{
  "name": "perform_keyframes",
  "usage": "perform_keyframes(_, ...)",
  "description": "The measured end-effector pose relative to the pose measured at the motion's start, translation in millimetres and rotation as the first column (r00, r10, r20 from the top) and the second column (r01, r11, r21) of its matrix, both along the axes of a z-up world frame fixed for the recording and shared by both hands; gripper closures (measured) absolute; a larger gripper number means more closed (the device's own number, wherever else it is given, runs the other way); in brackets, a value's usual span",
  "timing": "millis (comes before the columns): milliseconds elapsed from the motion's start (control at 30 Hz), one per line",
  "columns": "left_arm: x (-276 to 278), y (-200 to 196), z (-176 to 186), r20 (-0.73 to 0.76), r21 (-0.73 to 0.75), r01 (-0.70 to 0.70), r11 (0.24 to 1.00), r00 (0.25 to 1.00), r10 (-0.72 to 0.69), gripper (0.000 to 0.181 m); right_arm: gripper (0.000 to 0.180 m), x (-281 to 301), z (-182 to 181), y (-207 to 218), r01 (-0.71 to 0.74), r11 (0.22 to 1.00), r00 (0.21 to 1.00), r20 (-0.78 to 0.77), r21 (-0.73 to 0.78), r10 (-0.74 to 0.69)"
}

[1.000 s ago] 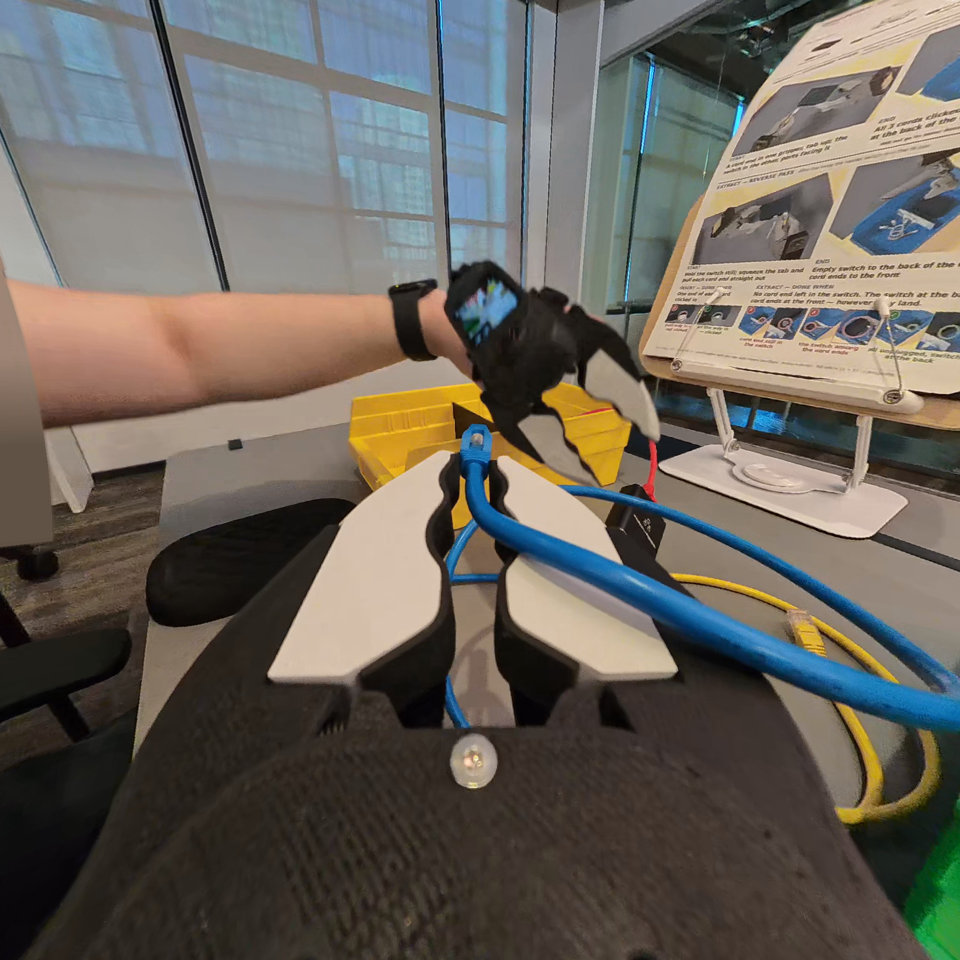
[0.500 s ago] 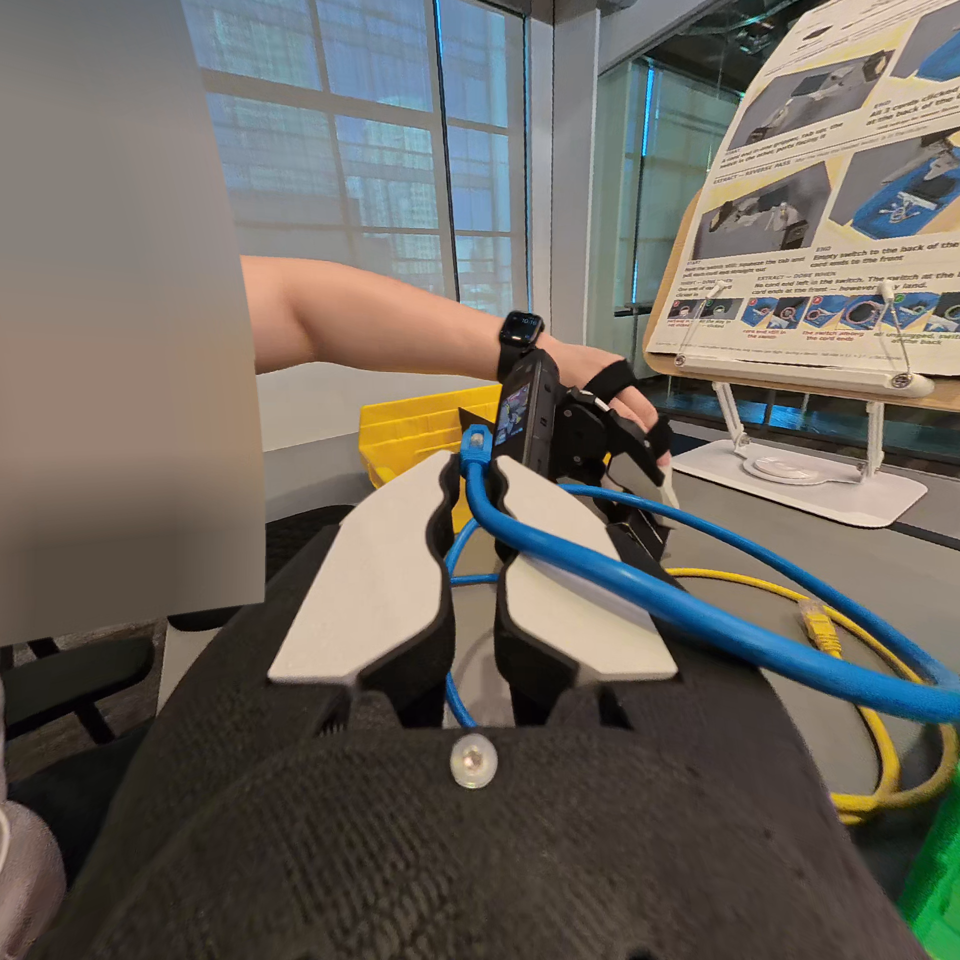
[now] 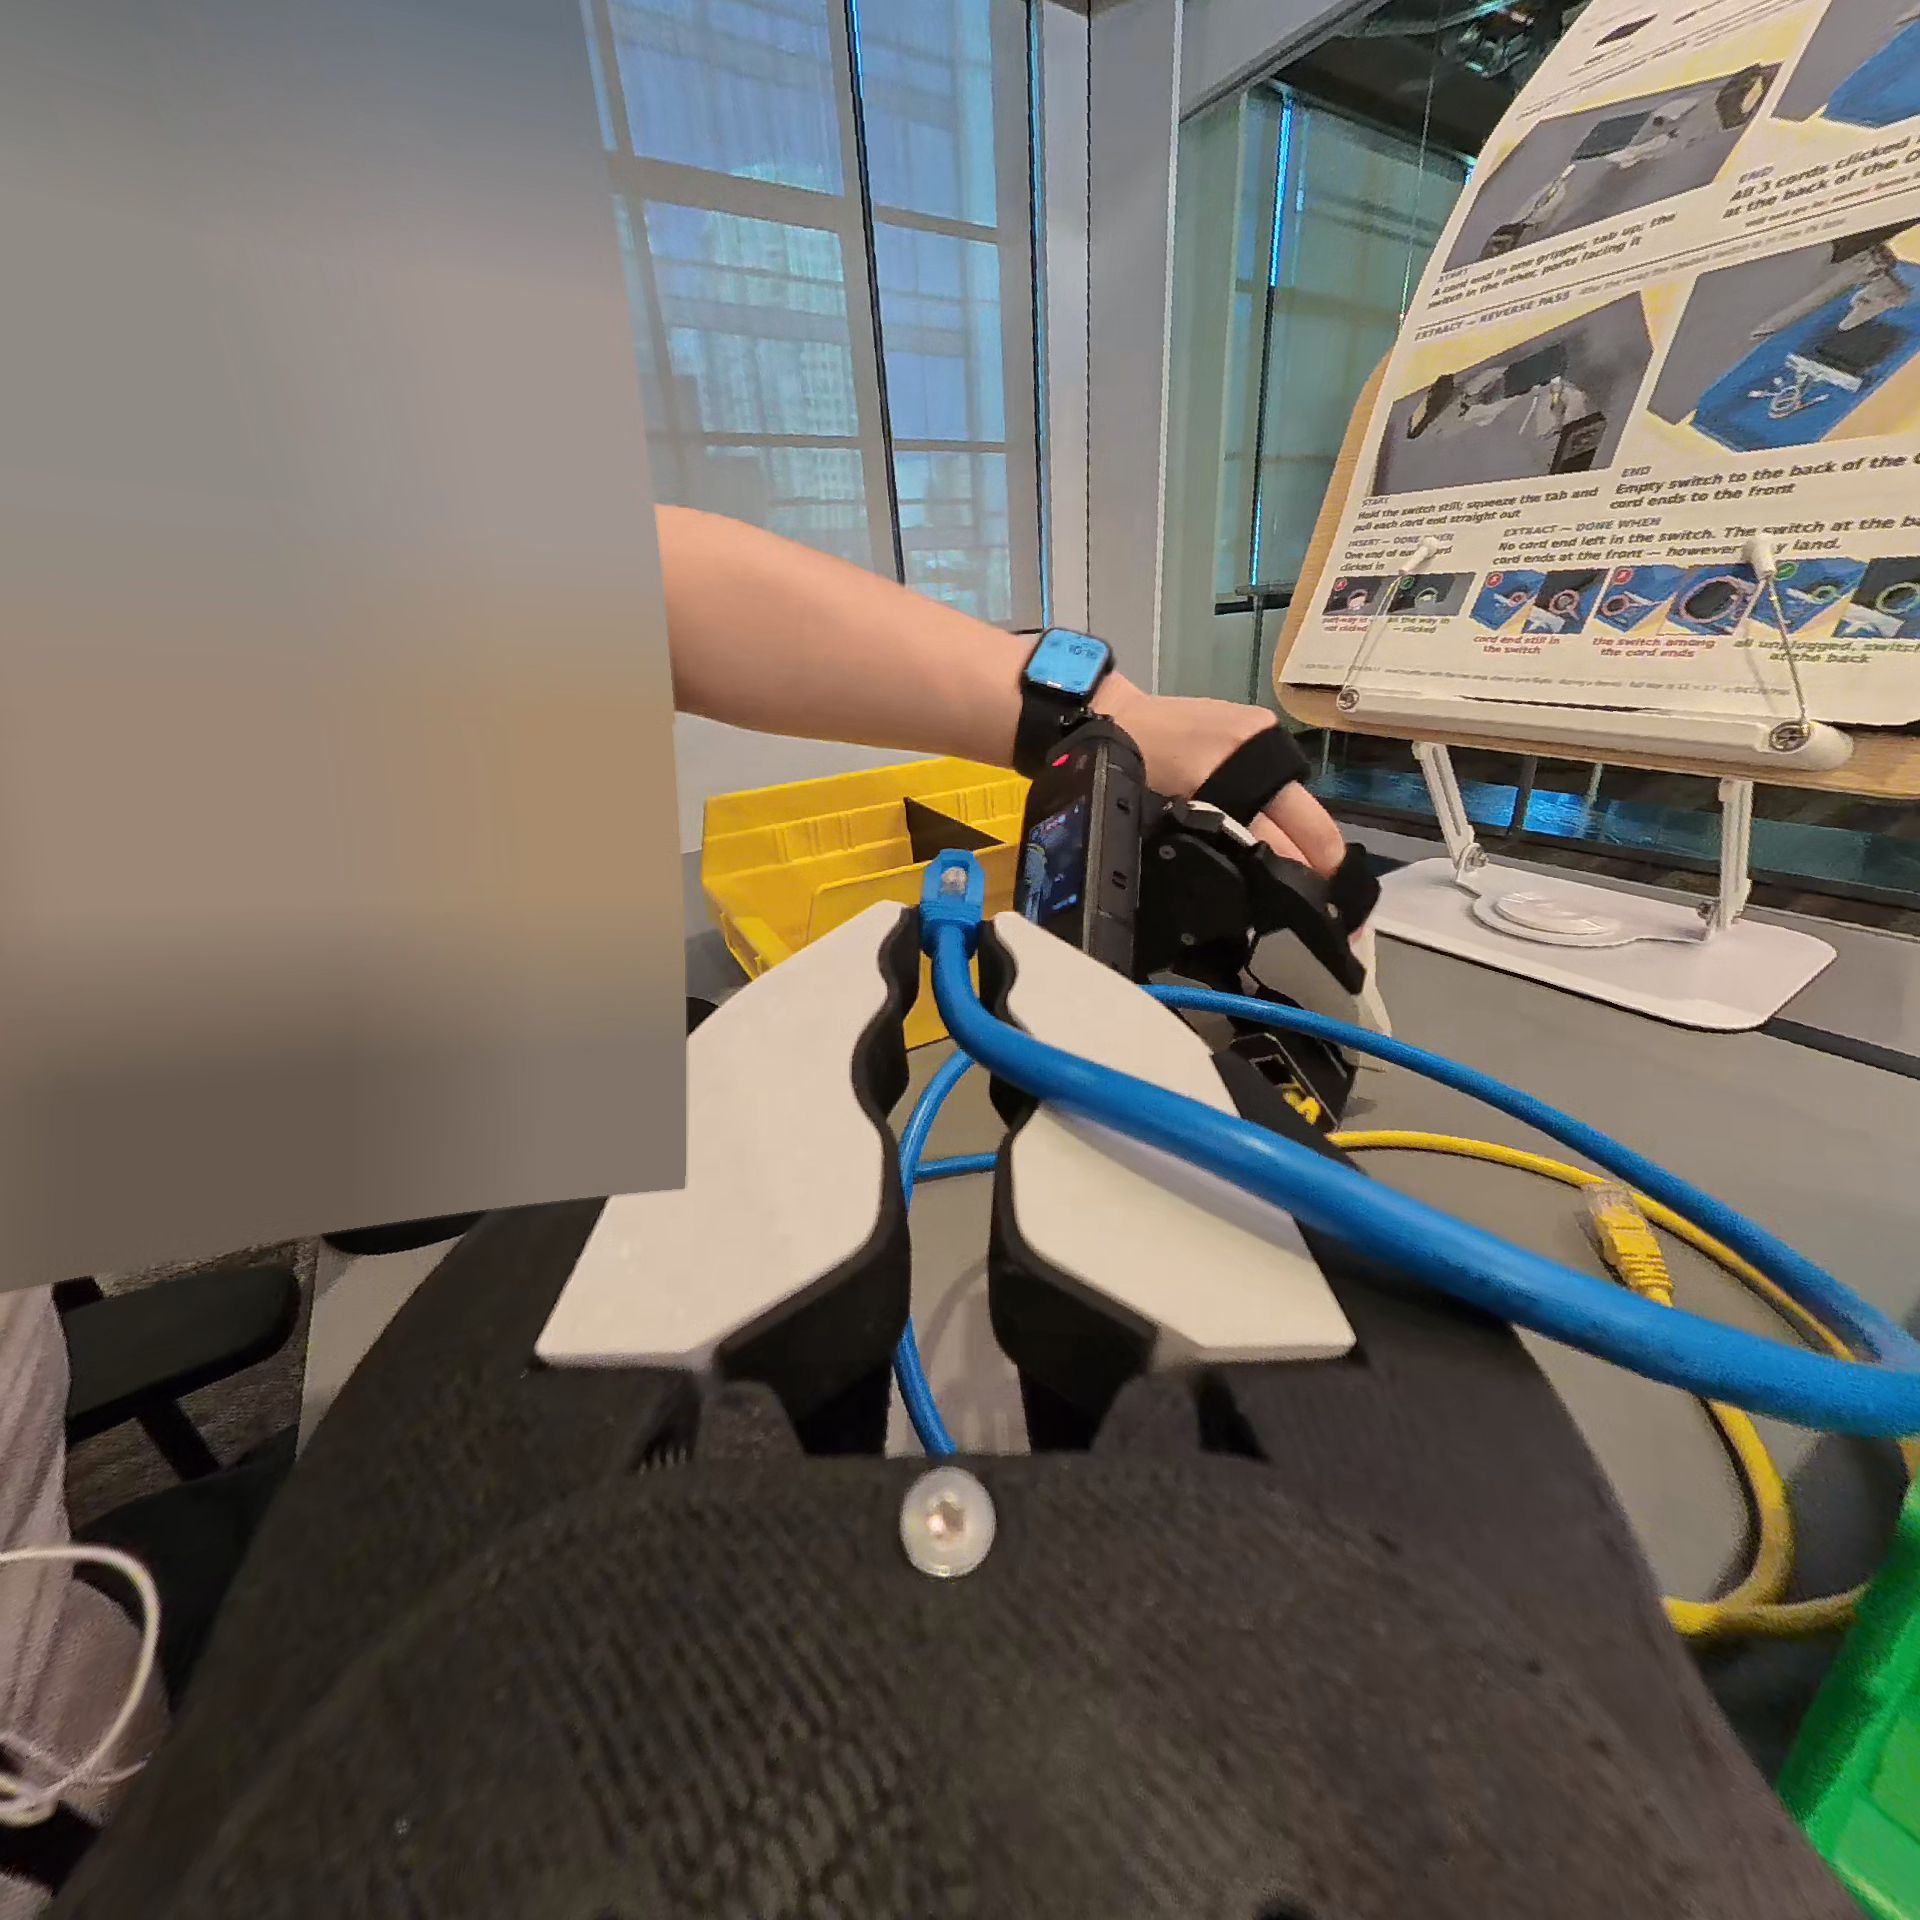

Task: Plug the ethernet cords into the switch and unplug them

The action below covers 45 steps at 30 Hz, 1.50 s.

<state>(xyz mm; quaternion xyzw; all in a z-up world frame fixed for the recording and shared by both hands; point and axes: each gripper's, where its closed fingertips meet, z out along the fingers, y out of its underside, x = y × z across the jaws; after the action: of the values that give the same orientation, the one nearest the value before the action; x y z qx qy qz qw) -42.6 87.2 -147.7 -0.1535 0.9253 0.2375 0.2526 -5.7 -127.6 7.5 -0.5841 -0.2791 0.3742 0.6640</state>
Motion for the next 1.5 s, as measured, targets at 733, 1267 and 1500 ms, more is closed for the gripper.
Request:
perform_keyframes(733,-76.7,12.4,277.7,0.884,-0.271,-0.437,0.858,0.239,0.401,0.155,0.169,-26.8,51.2,-13.7,0.047,0.994,0.998,0.031,0.094,-0.050)
perform_keyframes(1267,-76.4,-37.5,419.7,0.895,-0.229,-0.413,0.882,0.266,0.357,0.155,0.169,-23.2,130.1,32.3,0.081,0.966,0.996,-0.048,0.244,-0.071)
perform_keyframes(1500,-27.1,-41.1,322.3,0.886,-0.321,-0.330,0.888,0.226,0.405,0.155,0.169,-27.3,165.4,39.8,0.118,0.957,0.988,0.065,0.263,-0.139)
